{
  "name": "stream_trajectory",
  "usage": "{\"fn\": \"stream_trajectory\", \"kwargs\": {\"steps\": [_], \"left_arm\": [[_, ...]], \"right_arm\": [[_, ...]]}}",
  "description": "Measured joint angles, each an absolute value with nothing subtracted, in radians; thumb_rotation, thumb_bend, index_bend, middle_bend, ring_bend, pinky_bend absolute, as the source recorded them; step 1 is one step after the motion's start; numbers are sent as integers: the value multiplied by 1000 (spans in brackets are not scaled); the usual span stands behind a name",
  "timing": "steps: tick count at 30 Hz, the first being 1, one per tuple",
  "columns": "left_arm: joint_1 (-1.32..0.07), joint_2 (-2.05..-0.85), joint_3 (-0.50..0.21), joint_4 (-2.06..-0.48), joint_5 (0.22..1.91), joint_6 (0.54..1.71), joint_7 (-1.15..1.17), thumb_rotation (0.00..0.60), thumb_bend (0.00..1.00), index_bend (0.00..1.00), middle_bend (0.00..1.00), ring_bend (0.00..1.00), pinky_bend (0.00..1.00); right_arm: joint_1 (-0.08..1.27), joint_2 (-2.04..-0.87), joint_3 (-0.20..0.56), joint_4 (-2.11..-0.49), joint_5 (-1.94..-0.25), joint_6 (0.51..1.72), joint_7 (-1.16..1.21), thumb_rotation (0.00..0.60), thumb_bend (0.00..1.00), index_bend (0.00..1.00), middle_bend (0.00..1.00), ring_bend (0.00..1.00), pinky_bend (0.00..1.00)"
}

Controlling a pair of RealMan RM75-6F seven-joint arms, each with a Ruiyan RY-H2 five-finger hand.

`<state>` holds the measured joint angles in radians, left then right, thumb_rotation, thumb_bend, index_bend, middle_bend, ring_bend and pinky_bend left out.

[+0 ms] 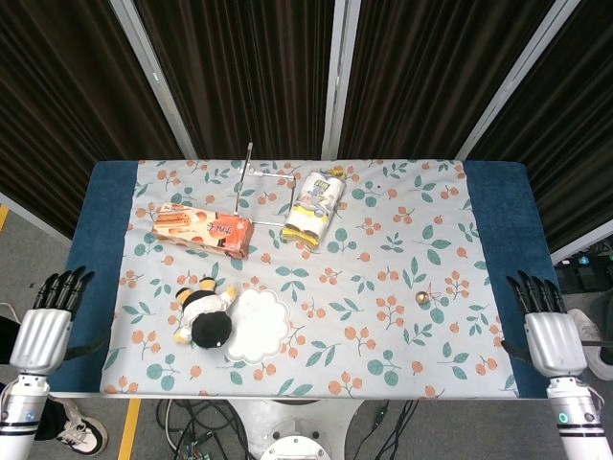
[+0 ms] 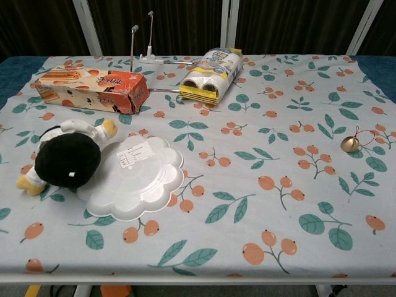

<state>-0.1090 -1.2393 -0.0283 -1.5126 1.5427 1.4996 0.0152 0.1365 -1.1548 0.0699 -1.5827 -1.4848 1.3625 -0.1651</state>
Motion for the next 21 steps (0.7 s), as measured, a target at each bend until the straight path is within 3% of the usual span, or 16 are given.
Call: {"fn": "stream_trajectory", "kwargs": {"steps": [7, 13, 21], "left_arm": [[-107, -1248, -26, -1496, 1534, 1492, 7, 600, 20, 57, 0, 0, 15], [-109, -1252, -25, -1485, 1528, 1483, -1, 600, 20, 57, 0, 0, 15], [-110, -1249, -24, -1483, 1526, 1478, -8, 600, 19, 57, 0, 0, 15]], "right_arm": [[266, -1068, 114, -1685, -1430, 1168, -284, 600, 0, 0, 0, 0, 0], [405, -1043, 145, -1729, -1283, 961, -429, 600, 0, 0, 0, 0, 0], [562, -1085, 154, -1741, -1098, 837, -603, 600, 0, 0, 0, 0, 0]]}}
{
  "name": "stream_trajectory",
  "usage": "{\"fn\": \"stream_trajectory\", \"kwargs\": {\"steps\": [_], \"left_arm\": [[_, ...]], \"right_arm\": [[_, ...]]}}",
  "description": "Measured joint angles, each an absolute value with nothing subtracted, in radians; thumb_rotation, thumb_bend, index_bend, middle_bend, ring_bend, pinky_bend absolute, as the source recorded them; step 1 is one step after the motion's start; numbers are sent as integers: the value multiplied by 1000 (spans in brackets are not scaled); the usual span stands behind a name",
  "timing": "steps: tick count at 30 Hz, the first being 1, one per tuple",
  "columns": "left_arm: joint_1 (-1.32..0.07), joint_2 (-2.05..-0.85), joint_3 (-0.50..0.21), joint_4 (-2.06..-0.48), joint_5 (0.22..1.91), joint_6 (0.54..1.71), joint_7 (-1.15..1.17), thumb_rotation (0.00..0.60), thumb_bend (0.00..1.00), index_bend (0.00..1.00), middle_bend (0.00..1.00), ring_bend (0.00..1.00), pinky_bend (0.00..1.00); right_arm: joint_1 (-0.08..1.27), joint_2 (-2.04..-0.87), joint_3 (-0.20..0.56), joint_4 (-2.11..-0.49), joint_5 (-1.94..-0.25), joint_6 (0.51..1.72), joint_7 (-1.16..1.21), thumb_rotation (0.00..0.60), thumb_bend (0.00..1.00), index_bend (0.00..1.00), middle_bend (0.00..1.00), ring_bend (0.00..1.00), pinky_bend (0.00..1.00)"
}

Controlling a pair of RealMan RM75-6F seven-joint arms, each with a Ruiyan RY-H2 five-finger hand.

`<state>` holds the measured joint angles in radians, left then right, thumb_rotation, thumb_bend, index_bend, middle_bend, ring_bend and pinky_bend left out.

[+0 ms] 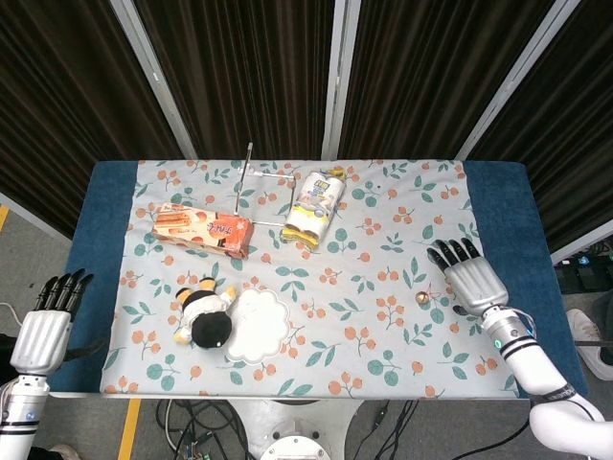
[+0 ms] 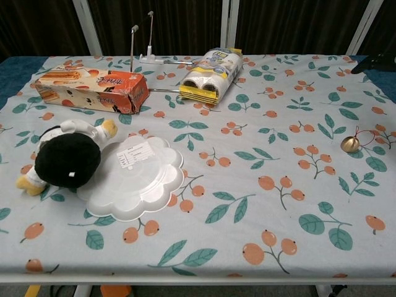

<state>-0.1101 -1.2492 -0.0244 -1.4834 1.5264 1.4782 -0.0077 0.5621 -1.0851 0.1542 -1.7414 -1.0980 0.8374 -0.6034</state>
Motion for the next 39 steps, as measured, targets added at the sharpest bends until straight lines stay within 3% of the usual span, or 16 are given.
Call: {"fn": "stream_trajectory", "kwargs": {"steps": [17, 22, 39], "left_arm": [[-109, -1255, -20, -1466, 1525, 1472, -28, 600, 19, 57, 0, 0, 15], [-109, -1254, -19, -1464, 1524, 1471, -31, 600, 20, 57, 0, 0, 15], [-103, -1251, -17, -1453, 1523, 1474, -55, 600, 20, 57, 0, 0, 15]], "right_arm": [[659, -1161, 86, -1710, -966, 837, -683, 600, 7, 145, 0, 0, 0], [684, -1187, 75, -1683, -951, 836, -682, 600, 13, 234, 0, 0, 0], [727, -1246, 46, -1628, -924, 849, -659, 600, 132, 373, 0, 0, 0]]}}
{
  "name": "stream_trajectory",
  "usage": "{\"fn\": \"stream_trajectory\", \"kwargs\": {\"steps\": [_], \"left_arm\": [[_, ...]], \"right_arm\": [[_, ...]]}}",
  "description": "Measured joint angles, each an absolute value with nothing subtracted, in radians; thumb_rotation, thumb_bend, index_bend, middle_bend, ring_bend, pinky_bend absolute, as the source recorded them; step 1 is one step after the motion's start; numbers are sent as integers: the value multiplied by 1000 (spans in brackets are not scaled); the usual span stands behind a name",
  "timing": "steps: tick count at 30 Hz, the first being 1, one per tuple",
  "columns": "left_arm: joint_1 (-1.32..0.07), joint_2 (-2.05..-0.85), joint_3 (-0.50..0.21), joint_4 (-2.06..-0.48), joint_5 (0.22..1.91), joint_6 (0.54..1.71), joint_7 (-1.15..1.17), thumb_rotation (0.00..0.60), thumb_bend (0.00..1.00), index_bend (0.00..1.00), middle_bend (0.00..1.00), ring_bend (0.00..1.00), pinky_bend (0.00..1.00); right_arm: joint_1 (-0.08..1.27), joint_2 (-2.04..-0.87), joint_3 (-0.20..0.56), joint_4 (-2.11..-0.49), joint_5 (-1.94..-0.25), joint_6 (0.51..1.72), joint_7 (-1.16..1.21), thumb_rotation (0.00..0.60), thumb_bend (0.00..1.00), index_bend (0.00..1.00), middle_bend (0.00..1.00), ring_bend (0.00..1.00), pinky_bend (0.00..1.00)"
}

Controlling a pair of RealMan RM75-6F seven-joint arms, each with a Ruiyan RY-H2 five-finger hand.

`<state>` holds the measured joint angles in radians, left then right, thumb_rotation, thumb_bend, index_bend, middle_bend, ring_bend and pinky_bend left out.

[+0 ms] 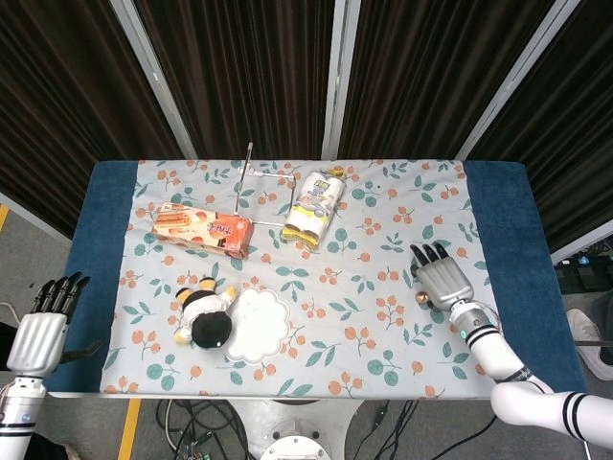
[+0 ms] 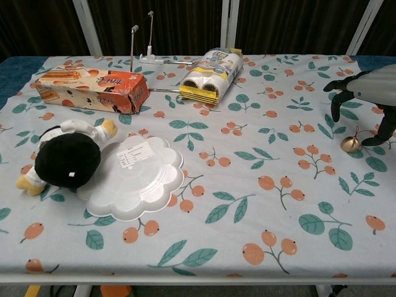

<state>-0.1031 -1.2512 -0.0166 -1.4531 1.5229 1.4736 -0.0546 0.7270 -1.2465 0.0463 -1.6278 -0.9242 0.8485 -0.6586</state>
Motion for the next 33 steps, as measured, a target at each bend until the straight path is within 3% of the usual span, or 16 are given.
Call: {"fn": "stream_trajectory", "kwargs": {"steps": [33], "left_arm": [[-99, -1251, -14, -1449, 1523, 1472, -61, 600, 20, 57, 0, 0, 15]], "right_arm": [[774, -1253, 0, -1623, -880, 848, -630, 600, 240, 526, 16, 0, 0]]}}
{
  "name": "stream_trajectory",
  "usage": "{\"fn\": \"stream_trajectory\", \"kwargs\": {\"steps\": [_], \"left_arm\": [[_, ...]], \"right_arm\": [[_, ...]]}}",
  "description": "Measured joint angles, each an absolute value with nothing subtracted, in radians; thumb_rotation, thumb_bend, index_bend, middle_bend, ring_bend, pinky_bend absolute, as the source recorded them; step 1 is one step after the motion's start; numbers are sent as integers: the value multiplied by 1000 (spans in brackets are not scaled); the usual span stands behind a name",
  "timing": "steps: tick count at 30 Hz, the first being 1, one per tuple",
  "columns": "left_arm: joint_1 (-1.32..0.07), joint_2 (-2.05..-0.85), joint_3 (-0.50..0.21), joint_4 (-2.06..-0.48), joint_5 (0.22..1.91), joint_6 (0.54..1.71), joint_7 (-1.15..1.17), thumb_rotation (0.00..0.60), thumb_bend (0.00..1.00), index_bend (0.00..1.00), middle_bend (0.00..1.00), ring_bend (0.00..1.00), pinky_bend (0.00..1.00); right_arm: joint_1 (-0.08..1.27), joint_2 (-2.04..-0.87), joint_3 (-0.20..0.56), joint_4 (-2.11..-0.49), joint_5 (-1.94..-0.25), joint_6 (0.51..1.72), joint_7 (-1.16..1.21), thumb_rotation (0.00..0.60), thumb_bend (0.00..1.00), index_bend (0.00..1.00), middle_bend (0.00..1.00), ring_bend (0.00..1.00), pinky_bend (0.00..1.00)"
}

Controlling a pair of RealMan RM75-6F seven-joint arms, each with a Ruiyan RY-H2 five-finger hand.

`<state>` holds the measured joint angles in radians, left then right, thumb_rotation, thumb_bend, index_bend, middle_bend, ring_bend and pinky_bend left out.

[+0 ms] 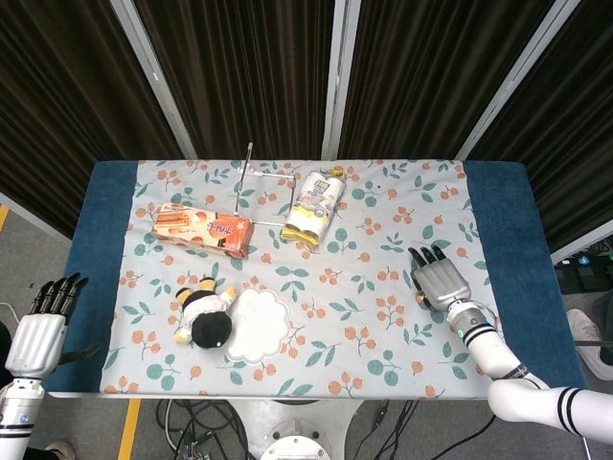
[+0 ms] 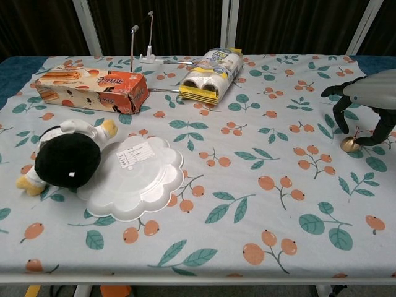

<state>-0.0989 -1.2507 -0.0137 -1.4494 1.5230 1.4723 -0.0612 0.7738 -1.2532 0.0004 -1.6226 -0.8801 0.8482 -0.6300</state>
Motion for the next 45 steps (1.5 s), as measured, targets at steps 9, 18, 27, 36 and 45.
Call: {"fn": "stream_trajectory", "kwargs": {"steps": [9, 18, 27, 36, 45], "left_arm": [[-98, -1250, -13, -1451, 1523, 1473, -60, 600, 19, 57, 0, 0, 15], [-97, -1250, -13, -1451, 1522, 1472, -61, 600, 19, 57, 0, 0, 15], [-96, -1250, -13, -1451, 1523, 1473, -63, 600, 19, 57, 0, 0, 15], [-96, -1250, -12, -1450, 1524, 1472, -63, 600, 19, 57, 0, 0, 15], [-94, -1249, -11, -1449, 1524, 1472, -65, 600, 19, 57, 0, 0, 15]], "right_arm": [[779, -1253, -6, -1623, -872, 853, -627, 600, 256, 534, 29, 0, 0], [786, -1255, -13, -1623, -853, 852, -631, 600, 276, 540, 49, 0, 0], [794, -1255, -19, -1626, -837, 853, -636, 600, 292, 554, 67, 0, 0], [799, -1254, -25, -1629, -822, 854, -640, 600, 317, 591, 84, 0, 0], [813, -1247, -37, -1643, -780, 846, -658, 600, 370, 598, 98, 0, 0]]}}
